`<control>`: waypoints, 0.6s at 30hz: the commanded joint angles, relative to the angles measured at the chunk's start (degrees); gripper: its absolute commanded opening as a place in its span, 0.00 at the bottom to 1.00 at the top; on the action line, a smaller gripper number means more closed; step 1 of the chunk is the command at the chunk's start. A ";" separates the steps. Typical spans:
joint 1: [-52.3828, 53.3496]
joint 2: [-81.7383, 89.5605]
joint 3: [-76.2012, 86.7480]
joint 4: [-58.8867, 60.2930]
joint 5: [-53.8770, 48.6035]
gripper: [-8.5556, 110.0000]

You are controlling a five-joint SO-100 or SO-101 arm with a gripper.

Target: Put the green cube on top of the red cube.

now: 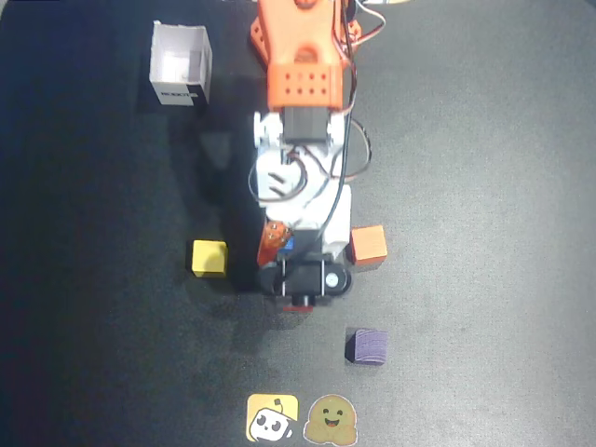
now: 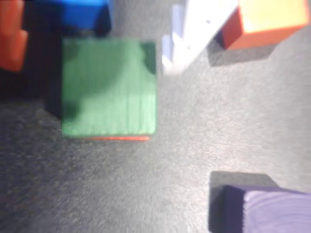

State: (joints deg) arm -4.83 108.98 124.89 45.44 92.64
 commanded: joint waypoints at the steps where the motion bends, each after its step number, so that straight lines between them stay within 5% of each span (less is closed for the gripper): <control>1: -0.62 6.86 -2.46 2.99 0.09 0.26; 18: 1.05 32.52 13.71 7.91 -7.38 0.07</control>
State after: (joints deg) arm -4.39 137.64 137.37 53.26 86.04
